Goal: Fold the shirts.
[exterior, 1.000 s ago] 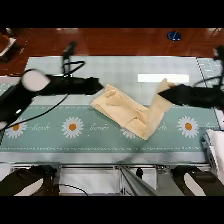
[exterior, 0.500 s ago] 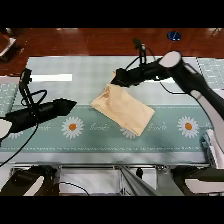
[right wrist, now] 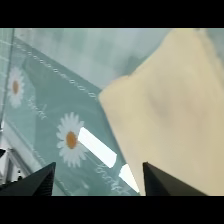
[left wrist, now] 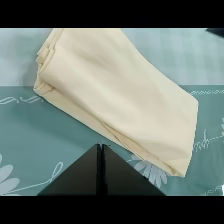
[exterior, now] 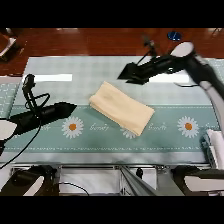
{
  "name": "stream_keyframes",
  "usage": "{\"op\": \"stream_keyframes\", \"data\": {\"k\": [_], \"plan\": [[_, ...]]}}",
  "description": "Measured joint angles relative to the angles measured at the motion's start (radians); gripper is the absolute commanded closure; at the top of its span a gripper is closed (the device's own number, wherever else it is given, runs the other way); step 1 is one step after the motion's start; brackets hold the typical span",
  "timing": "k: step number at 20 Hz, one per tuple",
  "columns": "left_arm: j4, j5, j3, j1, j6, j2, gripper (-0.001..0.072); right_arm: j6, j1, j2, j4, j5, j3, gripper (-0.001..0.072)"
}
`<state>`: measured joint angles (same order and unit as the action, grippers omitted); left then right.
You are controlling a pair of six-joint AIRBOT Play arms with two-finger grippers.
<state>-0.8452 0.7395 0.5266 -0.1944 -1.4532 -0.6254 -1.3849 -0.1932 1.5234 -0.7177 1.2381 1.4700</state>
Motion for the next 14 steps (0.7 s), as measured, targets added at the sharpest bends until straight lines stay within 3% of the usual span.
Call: {"op": "stream_keyframes", "data": {"k": [3,7,10,14], "plan": [[0.0,-0.004,-0.001,0.0,0.0,-0.001,0.0676,-0.039,0.119,-0.243,-0.224,0.05,-0.151,0.0093],[0.0,-0.007,-0.001,0.0,0.0,-0.002,0.0676,-0.199,0.214,-0.625,-0.406,-0.095,-0.599,0.0093],[0.0,-0.019,-0.001,0.0,-0.003,-0.002,0.0676,-0.306,0.218,-0.786,-0.348,-0.261,-0.915,0.0093],[0.0,-0.045,-0.001,0.0,-0.022,-0.007,0.0676,-0.317,0.183,-0.773,-0.191,-0.422,-1.108,0.0093]]}}
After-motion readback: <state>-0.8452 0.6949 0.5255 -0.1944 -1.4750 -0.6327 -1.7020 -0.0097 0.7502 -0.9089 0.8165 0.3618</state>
